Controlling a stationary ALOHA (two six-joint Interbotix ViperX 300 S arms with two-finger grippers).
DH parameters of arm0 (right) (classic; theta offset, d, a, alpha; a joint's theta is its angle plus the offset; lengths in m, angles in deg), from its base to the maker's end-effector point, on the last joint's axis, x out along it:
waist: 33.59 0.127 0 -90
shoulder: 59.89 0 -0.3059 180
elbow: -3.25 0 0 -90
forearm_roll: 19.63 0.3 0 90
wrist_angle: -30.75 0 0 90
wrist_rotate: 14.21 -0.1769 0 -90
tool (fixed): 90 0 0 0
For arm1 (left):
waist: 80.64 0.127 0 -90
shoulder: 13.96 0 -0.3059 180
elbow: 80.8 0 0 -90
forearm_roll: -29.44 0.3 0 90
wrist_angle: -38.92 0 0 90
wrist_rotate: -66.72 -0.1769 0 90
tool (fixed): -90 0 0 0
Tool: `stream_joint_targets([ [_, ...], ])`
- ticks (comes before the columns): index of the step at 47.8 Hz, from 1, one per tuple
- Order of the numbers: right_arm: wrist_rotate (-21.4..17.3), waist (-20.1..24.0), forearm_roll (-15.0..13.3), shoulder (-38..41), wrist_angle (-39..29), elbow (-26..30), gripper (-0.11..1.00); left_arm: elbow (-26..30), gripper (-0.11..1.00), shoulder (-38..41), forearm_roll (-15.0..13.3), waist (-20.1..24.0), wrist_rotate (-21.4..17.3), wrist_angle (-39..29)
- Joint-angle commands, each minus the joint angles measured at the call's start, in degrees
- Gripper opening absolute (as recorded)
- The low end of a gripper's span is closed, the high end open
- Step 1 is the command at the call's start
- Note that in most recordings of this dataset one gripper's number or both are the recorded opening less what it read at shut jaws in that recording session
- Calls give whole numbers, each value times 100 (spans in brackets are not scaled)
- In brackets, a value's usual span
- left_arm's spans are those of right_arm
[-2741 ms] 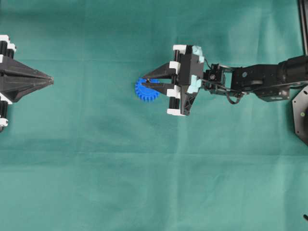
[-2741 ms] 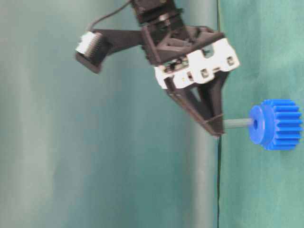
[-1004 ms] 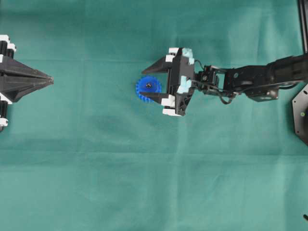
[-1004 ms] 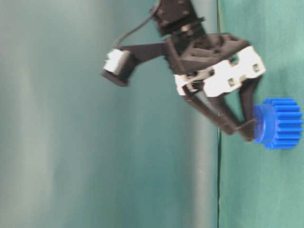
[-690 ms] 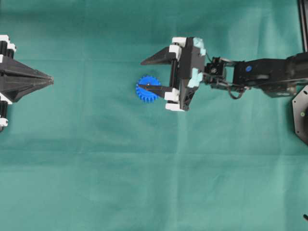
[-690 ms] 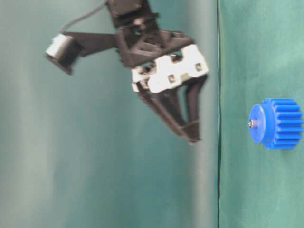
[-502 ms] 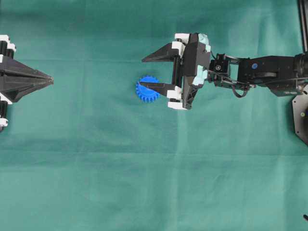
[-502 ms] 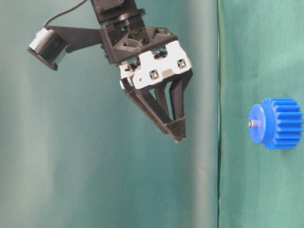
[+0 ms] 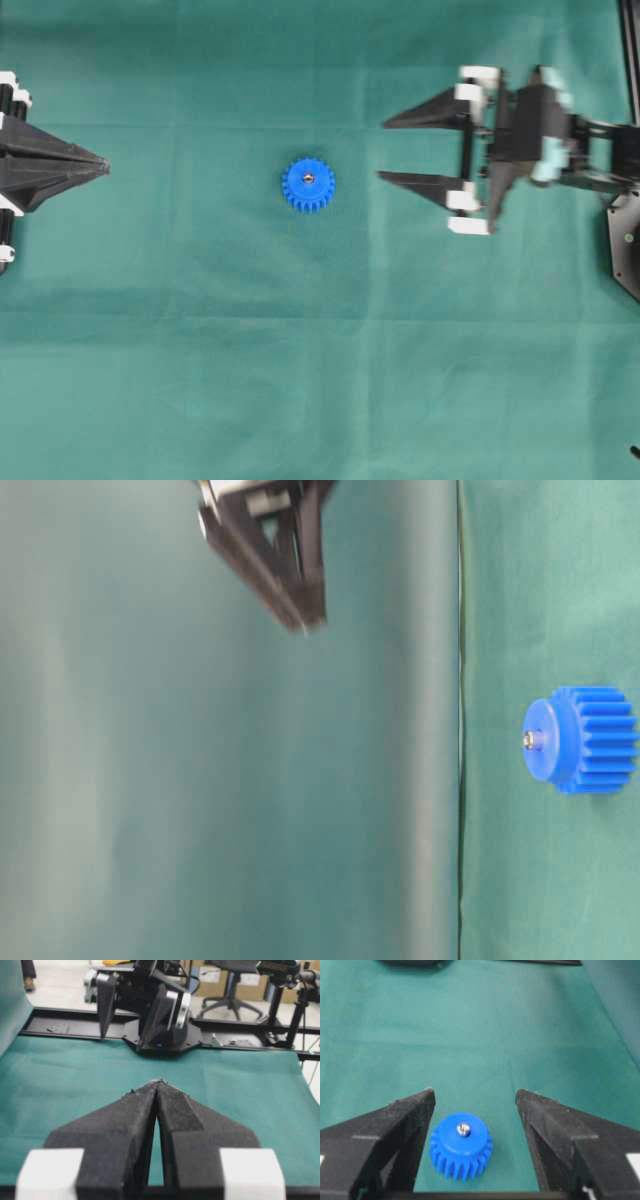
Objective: Insert the shaft placed at a random location into the center hole of the small gear at another random location.
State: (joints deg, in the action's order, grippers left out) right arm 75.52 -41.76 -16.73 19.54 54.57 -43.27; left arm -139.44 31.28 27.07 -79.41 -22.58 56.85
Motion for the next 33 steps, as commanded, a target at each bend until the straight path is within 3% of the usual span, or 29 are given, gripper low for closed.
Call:
stream_joint_targets([
  [1,-9,9,53,-387,-18,-141,69,53,-1,18,-9,9,-9,18],
  [14,-9,9,62,-923,-545,-439,69,53,-1,18,-9,9,0,0],
  [33,-9,9,70,-923,-554,-466,69,53,-1,18,-9,9,0,0],
])
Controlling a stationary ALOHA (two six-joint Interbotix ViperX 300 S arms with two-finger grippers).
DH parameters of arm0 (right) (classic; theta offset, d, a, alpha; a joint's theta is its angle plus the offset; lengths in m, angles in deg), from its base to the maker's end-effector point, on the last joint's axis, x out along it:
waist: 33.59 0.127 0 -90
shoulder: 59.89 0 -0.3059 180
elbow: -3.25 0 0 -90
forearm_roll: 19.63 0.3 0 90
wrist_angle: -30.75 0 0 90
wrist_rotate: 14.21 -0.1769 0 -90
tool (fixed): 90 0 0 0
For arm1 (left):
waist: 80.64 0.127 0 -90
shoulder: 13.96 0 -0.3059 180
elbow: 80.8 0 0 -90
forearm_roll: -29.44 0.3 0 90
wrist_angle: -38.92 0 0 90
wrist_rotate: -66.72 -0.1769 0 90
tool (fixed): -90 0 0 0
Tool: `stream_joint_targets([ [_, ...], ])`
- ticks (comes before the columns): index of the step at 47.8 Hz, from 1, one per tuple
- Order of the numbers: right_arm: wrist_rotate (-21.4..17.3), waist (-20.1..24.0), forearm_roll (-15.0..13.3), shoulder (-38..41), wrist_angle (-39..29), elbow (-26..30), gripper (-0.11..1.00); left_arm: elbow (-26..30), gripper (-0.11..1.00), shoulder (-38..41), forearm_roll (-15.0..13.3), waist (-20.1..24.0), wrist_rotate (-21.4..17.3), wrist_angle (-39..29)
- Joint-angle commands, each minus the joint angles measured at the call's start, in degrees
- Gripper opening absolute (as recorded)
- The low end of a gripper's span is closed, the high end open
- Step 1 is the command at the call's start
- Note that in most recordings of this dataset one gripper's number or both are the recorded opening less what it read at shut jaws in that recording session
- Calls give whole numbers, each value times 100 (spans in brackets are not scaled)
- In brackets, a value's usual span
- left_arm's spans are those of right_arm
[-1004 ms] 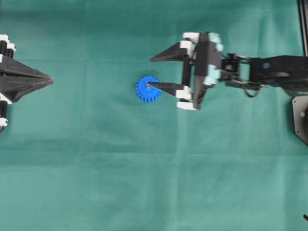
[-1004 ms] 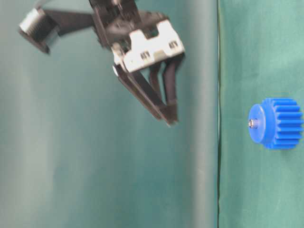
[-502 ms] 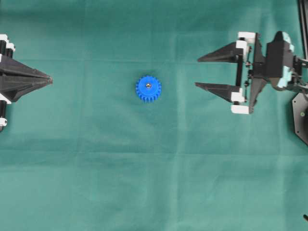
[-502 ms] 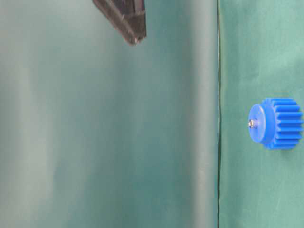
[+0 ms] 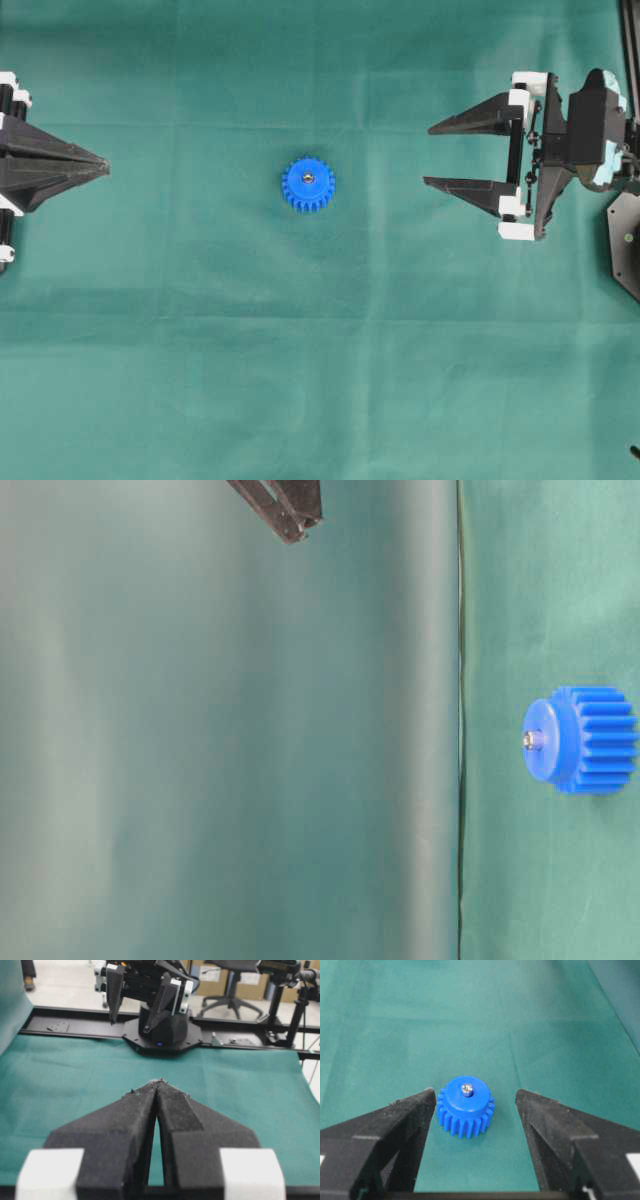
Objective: Insert the shaft placed at a random location into the center hole of the small gear at another random location.
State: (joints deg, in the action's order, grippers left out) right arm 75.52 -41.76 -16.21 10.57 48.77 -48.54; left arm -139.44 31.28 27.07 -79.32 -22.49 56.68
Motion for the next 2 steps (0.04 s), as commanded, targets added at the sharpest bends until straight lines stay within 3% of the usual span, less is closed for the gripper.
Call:
stream_joint_targets([
  [1,-9,18,18,-26,26,62,69,53,-1,18,-9,0,-9,18],
  [2,-9,9,18,-26,26,70,69,53,-1,18,-9,9,-9,18],
])
